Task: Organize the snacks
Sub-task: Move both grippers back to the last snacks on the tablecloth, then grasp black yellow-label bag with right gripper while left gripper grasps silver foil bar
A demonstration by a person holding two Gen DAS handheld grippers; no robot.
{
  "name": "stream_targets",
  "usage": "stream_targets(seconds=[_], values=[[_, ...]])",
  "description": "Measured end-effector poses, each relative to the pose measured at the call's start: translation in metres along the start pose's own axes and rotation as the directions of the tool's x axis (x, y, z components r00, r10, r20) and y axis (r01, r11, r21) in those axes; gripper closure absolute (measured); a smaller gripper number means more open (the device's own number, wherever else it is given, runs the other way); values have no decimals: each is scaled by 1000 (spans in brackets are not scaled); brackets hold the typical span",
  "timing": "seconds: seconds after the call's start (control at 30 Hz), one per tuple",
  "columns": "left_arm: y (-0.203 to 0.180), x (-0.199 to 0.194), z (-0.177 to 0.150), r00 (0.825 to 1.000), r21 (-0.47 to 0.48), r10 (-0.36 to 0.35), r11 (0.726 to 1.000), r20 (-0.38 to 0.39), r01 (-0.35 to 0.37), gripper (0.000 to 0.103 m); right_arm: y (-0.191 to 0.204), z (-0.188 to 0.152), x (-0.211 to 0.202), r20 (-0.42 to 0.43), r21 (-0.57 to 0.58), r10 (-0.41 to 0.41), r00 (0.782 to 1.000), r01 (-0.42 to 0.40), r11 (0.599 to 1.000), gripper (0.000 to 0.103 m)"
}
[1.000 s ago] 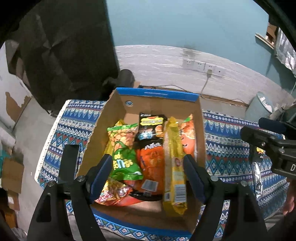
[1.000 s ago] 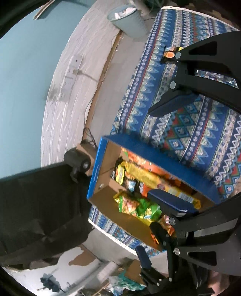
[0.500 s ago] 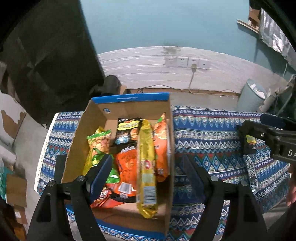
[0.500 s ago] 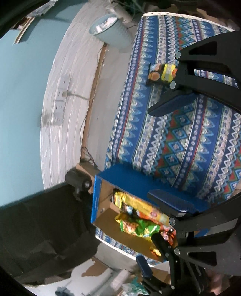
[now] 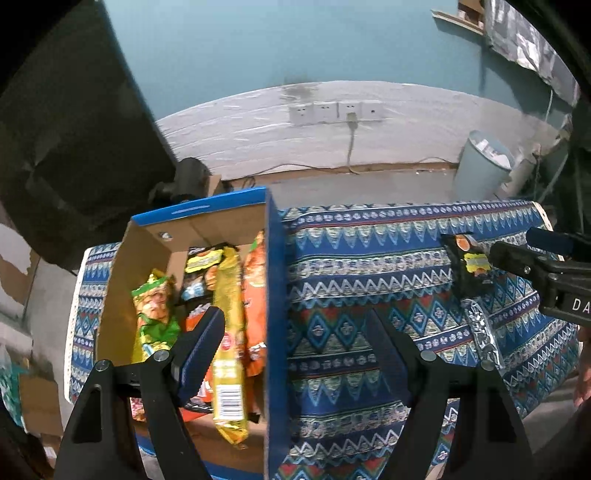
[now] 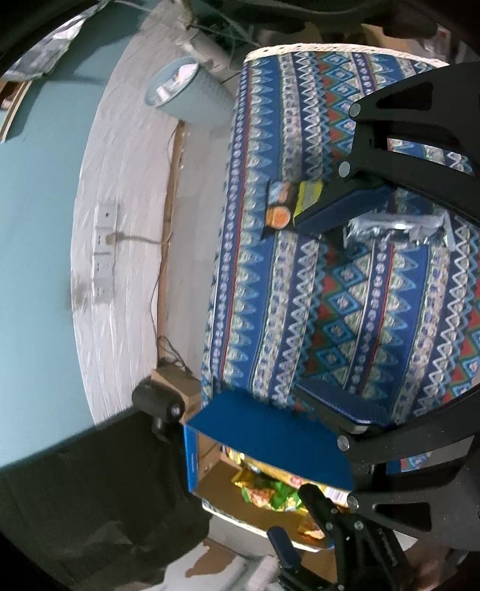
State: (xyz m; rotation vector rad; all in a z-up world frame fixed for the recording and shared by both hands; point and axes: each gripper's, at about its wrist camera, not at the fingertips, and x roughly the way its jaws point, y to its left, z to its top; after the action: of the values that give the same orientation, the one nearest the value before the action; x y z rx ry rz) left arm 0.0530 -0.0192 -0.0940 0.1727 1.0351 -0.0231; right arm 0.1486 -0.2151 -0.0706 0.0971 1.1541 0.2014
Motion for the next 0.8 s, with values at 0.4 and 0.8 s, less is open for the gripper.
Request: stream_targets(seconds=[0.4,0.8], values=[[-37,34,9,997,43,-36,998,-75,39,22,-64,-12,23,-66,103,-42,997,49,993,23],[-53,100,18,985,23,-53,998,-164,57,22,-94,-22,98,-197,145,-31,980,61,988,23]])
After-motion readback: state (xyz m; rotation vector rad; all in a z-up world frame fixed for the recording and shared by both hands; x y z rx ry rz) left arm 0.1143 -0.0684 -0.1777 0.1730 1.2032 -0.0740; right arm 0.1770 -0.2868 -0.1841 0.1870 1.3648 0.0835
